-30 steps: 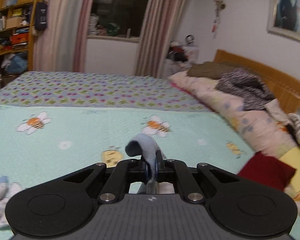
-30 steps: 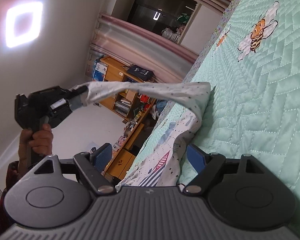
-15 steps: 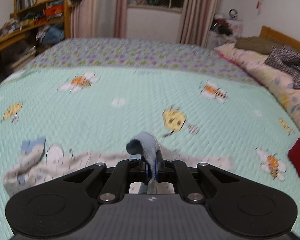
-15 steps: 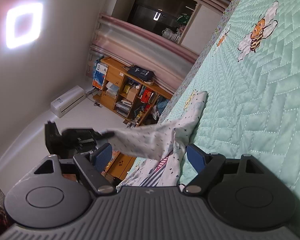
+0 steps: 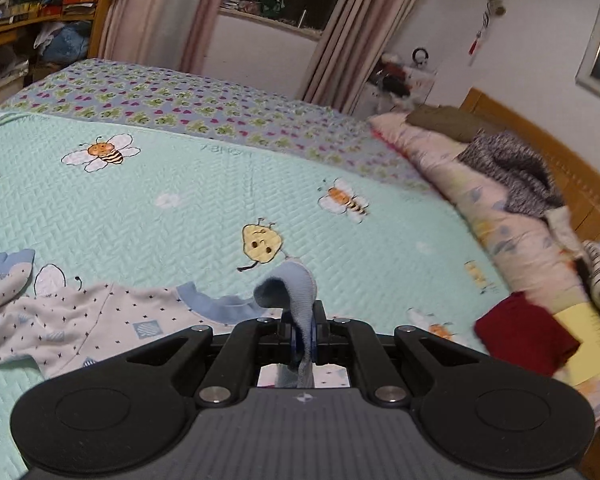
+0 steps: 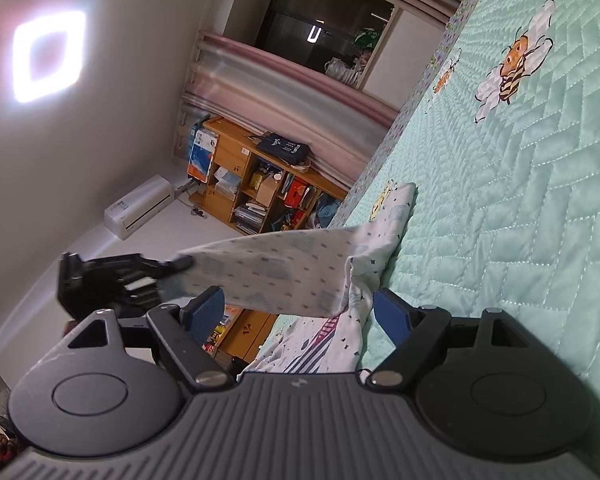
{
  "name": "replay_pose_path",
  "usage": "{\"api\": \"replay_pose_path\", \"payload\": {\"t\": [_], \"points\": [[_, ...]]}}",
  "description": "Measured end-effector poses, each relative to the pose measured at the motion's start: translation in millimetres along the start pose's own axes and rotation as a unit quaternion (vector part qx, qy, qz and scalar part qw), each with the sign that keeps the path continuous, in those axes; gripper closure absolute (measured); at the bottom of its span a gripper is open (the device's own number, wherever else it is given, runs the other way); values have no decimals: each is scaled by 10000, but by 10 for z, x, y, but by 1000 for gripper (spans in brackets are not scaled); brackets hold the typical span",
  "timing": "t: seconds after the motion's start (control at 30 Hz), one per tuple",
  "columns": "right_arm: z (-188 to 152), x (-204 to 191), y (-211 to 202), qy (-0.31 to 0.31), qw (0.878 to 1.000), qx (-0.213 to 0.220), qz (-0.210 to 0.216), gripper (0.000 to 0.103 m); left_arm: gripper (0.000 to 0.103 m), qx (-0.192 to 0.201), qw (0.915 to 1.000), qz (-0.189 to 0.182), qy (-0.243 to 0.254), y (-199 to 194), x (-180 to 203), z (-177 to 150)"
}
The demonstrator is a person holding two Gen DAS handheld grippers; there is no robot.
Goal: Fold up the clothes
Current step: 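Lift the sleeve by its cuff with the left gripper across the shirt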
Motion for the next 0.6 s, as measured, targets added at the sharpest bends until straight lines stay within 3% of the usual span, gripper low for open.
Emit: {"api": "replay_pose_path", "payload": {"t": [0.1, 0.27, 0.4, 0.6], "points": [[2, -1, -2, -3, 10000, -2, -2, 21, 96, -79, 9996, 44, -253, -46, -131, -3], [-10, -20, 24, -82, 9999, -75, -91, 21, 96, -535, 9942, 421, -828, 198, -498, -186], [-11, -22, 23, -118, 9998, -105, -119, 21, 96, -702, 9900, 786, -942, 317, -728, -384], [-10, -5, 16, -108, 9998, -95, -108, 21, 96, -503, 9909, 728, -1018, 126, -940, -371]]}}
Point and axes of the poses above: each gripper's, at about its wrist camera, not at the fingertips, and y roughly the way its jaws point, x to its right, z to its top, the point moved 5 cm from there along y, roughly the way its jaws point, and after that the axes turned 14 degrees about z, right-handed, at the moved point
